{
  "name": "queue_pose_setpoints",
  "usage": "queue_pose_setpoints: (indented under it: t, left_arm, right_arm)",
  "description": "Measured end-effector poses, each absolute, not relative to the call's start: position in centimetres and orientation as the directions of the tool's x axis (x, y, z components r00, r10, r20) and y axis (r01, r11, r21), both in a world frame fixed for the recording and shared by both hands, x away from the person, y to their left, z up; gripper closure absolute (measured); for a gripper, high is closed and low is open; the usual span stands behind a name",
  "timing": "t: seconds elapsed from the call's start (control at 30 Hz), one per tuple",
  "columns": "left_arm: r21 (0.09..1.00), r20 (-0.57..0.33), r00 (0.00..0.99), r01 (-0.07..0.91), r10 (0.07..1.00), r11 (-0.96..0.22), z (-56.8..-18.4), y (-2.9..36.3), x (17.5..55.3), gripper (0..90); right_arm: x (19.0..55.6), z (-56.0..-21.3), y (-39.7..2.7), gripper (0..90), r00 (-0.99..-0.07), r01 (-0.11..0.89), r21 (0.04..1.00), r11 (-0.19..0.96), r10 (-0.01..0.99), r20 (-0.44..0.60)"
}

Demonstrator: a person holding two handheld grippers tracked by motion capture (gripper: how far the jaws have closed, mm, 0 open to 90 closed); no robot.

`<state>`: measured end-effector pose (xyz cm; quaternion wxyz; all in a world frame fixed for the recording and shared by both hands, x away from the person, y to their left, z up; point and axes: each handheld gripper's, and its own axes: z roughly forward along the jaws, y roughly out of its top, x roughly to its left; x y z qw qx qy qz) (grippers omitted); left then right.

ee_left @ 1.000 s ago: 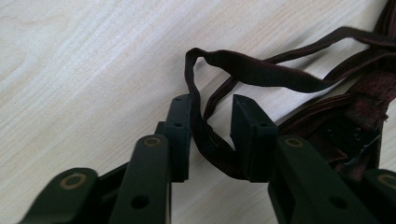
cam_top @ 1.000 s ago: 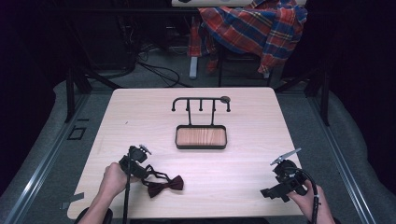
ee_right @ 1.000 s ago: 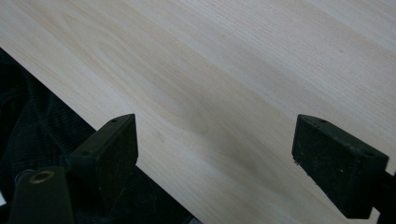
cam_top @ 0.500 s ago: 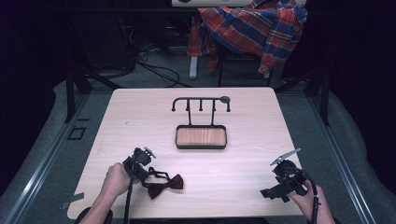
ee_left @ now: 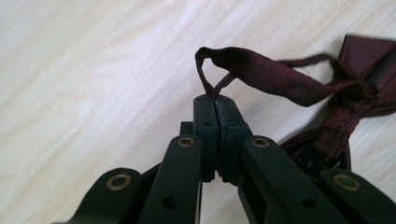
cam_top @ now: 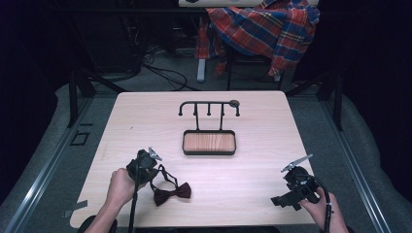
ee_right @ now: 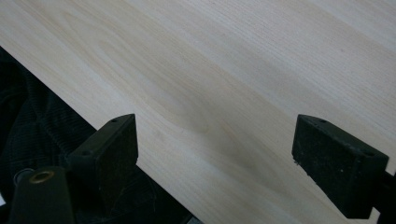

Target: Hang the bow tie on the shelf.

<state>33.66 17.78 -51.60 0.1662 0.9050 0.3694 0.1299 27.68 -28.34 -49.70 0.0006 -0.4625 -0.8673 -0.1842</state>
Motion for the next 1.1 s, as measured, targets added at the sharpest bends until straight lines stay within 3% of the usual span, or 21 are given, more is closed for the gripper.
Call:
queue_pose_setpoints:
  t: [0.43,1.1]
  left_arm:
    - [0.533,0.150,0.684,0.551,0.713,-0.641,-49.1,17.2,32.1,88.6]
    - [0.581,0.180,0.686,0.505,0.705,-0.639,-46.7,17.0,32.6,88.6]
  right_arm:
    - [27.7,-49.7,-28.4,14.2,-0.569,0.803,0.326,0.498,0.803,0.177]
    - [27.8,-49.7,-28.7,14.2,-0.553,0.812,0.334,0.478,0.814,0.180]
